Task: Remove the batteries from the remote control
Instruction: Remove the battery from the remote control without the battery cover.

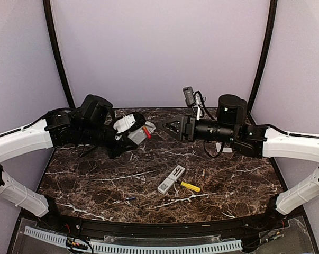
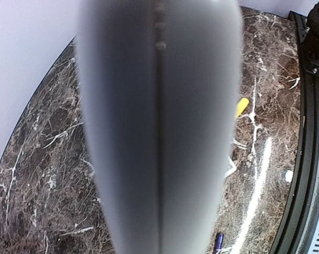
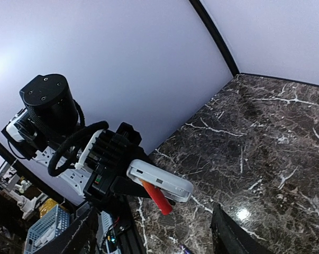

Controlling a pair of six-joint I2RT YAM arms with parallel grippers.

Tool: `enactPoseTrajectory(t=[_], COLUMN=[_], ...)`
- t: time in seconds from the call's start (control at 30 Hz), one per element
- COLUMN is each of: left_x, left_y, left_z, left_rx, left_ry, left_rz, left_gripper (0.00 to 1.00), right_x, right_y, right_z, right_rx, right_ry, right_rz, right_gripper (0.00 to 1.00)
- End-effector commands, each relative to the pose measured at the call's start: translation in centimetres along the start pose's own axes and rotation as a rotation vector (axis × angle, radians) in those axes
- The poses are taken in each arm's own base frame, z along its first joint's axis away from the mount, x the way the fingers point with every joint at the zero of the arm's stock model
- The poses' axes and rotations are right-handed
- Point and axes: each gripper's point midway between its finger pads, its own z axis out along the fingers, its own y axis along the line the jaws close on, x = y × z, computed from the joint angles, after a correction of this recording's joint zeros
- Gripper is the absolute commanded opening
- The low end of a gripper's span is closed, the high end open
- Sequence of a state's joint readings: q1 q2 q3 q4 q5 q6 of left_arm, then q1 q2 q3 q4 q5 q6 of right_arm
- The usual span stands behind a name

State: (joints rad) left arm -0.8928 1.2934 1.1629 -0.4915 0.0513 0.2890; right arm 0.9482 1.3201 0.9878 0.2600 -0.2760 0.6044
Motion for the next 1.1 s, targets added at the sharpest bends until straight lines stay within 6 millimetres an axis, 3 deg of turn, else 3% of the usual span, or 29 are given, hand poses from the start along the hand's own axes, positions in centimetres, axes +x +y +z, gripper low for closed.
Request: enactPoseTrajectory(t=[0.0,0.43,1.07], left_x=[-2.7,-3.8,-4.0], left_y=[-1.7,-3.1,-3.2], left_z=[-1.8,-3.2,-3.2], left_rx=[0.096,0.178,0.188], left_ry=[-0.133,-0.199,-0.209], left_rz=[0.011,-0.044,-0.068], left_gripper=[0.0,0.0,0.0], right_x=[1.0,2.4,2.4], right_y=[2.1,3.1,5.1], right_z=[0.2,0.6,1.1], right_rx=[-0.138,-0.232,-0.308], right_ry=[0.053,0.099,0.11], right_rz=[-0.018,0.012,-0.009], right_gripper=[0.67,0.36,0.22])
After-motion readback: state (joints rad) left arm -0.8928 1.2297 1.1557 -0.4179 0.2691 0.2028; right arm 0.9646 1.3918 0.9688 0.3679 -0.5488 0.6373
